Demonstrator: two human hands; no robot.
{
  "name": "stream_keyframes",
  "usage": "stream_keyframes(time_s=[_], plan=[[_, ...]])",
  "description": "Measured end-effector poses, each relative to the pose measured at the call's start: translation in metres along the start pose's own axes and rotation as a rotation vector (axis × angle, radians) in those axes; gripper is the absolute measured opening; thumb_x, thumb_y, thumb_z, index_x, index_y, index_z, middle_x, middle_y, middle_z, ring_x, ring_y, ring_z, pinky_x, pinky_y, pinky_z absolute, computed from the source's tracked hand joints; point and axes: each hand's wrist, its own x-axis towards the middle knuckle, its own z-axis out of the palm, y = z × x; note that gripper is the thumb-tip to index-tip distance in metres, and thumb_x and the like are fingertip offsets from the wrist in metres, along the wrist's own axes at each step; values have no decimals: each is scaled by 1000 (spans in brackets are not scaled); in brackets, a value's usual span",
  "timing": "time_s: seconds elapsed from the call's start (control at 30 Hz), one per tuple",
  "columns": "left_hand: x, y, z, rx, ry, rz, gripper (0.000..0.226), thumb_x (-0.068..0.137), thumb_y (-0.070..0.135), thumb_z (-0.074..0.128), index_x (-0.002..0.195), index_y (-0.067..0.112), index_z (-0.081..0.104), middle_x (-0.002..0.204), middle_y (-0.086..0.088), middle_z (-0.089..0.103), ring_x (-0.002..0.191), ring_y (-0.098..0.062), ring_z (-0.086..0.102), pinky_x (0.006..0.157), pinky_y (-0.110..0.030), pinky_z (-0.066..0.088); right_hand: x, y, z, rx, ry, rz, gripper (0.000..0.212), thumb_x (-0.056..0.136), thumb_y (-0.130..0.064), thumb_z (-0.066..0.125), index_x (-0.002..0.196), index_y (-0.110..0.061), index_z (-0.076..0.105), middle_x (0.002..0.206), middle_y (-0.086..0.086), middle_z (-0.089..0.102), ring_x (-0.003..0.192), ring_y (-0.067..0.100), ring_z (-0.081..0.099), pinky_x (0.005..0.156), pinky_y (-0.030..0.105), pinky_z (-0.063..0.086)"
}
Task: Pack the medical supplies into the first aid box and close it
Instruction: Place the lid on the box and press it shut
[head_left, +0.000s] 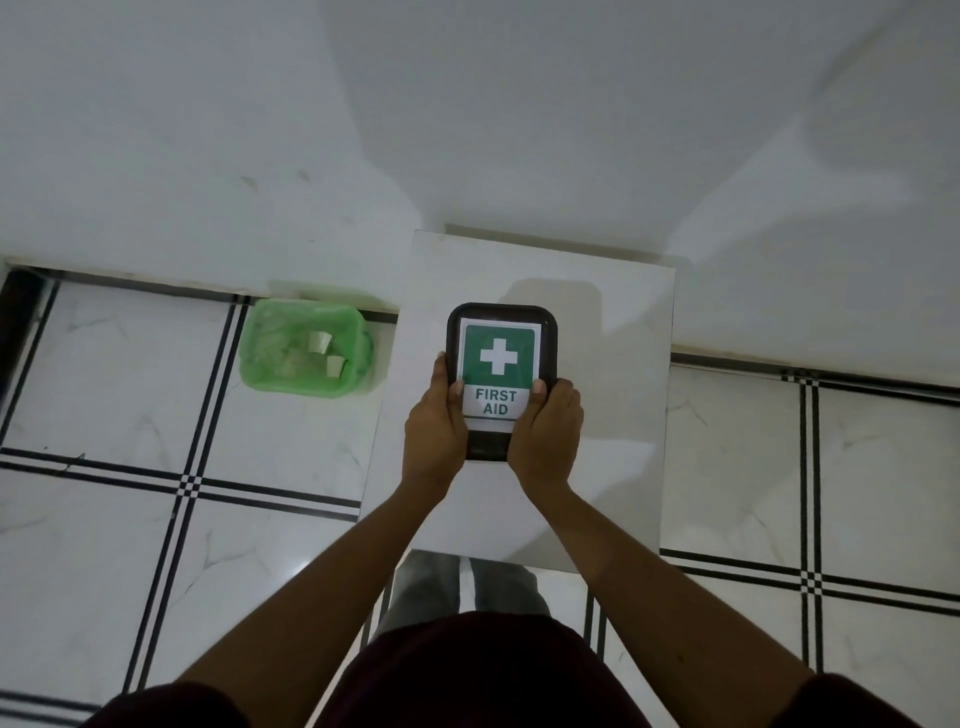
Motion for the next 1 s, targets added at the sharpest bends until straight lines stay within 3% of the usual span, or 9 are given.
stream_keyframes(time_s=[0.17, 0.3, 0.37, 0.57, 0.7, 0.83, 1.0], plan=[[-2, -6, 4, -17, 39, -6, 45, 99, 45, 22, 139, 29, 33, 111, 3, 65, 91, -12, 66, 70, -25, 59, 2, 9, -5, 29, -50, -44, 31, 99, -34, 37, 109, -8, 52, 103, 11, 55, 91, 20, 53, 72, 24, 48], [-12, -14, 7, 68, 59, -61, 43, 99, 44, 24, 130, 21, 44, 108, -2, 59, 98, -15, 59, 75, -18, 54, -3, 15, -9, 28, -52, -52, 32, 99, -32, 35, 113, -8, 52, 105, 13, 55, 93, 21, 54, 73, 22, 47], [-18, -9, 12, 96, 98, -90, 41, 99, 43, 25, 125, 19, 45, 108, -3, 57, 96, -14, 58, 78, -25, 55, -5, 16, -7, 39, -27, -74, 30, 100, -30, 34, 113, -8, 51, 103, 12, 56, 91, 21, 55, 74, 25, 52], [-19, -7, 16, 85, 69, -163, 31, 99, 42, 28, 116, 20, 43, 107, 1, 61, 87, -14, 63, 66, -17, 53, -7, 16, -8, 56, -61, -110, 41, 97, -40, 24, 113, -10, 48, 102, 8, 62, 88, 19, 59, 72, 25, 53], [-19, -9, 15, 84, 24, -161, 27, 98, 44, 29, 111, 24, 41, 102, 6, 62, 81, -11, 65, 65, -21, 57, -4, 20, -7, 76, -117, -76, 39, 97, -46, 22, 107, -16, 44, 100, 4, 63, 83, 17, 62, 69, 30, 59], [-10, -8, 9, 255, 20, -134, 31, 96, 47, 25, 97, 18, 38, 90, -1, 61, 73, -15, 61, 56, -29, 52, 5, 19, -11, 3, -212, -27, 28, 99, -43, 27, 99, -18, 40, 93, 1, 64, 74, 18, 64, 62, 31, 59], [22, 17, 2, 62, 169, -266, 47, 93, 57, 28, 85, 13, 40, 80, -7, 56, 70, -21, 56, 57, -30, 41, 33, -1, -17, 87, -240, 166, 48, 95, -56, 25, 85, -12, 44, 76, 4, 61, 68, 20, 61, 60, 34, 54]])
